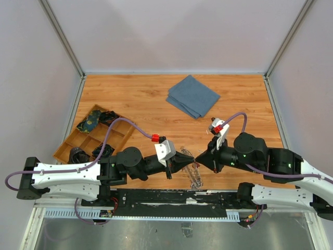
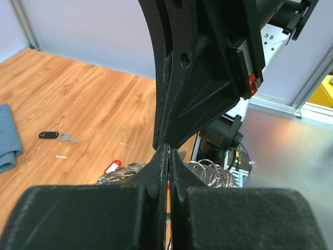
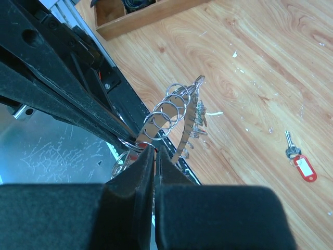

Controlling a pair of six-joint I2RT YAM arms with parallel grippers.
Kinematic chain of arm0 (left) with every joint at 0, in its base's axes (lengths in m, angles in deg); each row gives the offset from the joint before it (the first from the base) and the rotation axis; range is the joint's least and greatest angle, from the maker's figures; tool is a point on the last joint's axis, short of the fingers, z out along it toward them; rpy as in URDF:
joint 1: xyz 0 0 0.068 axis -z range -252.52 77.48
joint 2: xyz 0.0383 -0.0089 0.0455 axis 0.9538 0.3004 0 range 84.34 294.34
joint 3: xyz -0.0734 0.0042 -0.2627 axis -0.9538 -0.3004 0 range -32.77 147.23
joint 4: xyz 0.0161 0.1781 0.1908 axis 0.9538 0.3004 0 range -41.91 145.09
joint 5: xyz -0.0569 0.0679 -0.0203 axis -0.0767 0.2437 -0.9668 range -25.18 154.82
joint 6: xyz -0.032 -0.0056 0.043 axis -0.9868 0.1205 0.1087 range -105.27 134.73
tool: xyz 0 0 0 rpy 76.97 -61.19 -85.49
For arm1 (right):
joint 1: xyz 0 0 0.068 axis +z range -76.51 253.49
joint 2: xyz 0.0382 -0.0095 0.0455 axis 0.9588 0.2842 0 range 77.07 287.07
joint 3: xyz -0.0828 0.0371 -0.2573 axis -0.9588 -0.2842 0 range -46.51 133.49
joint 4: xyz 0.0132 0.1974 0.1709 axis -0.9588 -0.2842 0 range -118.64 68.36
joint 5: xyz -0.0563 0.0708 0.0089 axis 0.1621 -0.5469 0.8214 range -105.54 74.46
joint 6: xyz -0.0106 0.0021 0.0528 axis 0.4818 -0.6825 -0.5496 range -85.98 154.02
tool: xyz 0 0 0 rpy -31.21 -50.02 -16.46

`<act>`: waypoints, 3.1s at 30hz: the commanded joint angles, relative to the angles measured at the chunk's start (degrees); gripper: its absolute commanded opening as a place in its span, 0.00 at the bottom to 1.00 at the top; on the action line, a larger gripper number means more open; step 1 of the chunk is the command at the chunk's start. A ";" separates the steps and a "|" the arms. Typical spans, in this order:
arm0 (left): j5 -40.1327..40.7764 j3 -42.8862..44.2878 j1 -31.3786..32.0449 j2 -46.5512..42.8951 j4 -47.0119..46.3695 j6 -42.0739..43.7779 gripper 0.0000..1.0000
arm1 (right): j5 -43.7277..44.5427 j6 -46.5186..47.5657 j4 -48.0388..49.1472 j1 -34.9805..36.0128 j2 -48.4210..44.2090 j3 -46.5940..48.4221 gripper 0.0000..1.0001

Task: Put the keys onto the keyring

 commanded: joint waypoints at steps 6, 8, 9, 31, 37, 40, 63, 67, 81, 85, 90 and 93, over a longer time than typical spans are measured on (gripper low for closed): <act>-1.49 0.72 0.27 -2.31 -6.07 -0.44 0.01 | 8.05 0.56 5.06 -0.42 -7.82 -3.50 0.23; -1.33 0.54 0.23 -2.40 -5.92 -0.58 0.01 | 10.46 1.28 4.58 -0.42 -8.99 -3.28 0.28; -1.11 0.53 0.27 -2.47 -5.70 -0.60 0.01 | 11.56 1.66 4.09 -0.42 -9.60 -3.09 0.30; 3.11 -1.29 -6.29 -6.94 2.98 -5.32 0.01 | 15.92 9.06 -7.51 -2.76 -0.42 3.02 0.59; 4.04 -0.17 -8.29 -7.57 6.99 -4.84 0.01 | 8.24 9.12 -6.77 -10.04 0.36 1.80 0.59; 3.95 0.58 -11.14 -7.21 10.67 -5.74 0.01 | 3.30 8.71 -6.58 -15.79 0.90 1.26 0.59; -0.88 7.58 -22.78 10.79 23.26 -3.20 0.01 | -0.36 6.68 -5.83 -23.82 -1.89 -3.73 0.60; -5.07 8.59 -22.81 17.55 18.98 -2.76 0.01 | 1.22 5.57 -6.89 -23.83 -4.72 -5.38 0.60; -6.87 5.50 -22.77 19.93 12.29 -6.03 0.01 | -5.94 0.47 3.83 -23.88 -12.10 -18.82 0.60; -6.80 4.84 -22.81 19.02 11.36 -6.65 0.01 | -8.72 -7.41 11.65 -23.87 -12.71 -23.83 0.55; -7.01 3.69 -22.82 18.09 10.04 -7.50 0.00 | -10.60 -15.48 19.57 -23.84 -12.24 -28.86 0.52; -7.26 2.65 -22.79 17.58 8.83 -8.14 0.01 | -10.53 -17.97 21.08 -23.85 -11.18 -29.66 0.53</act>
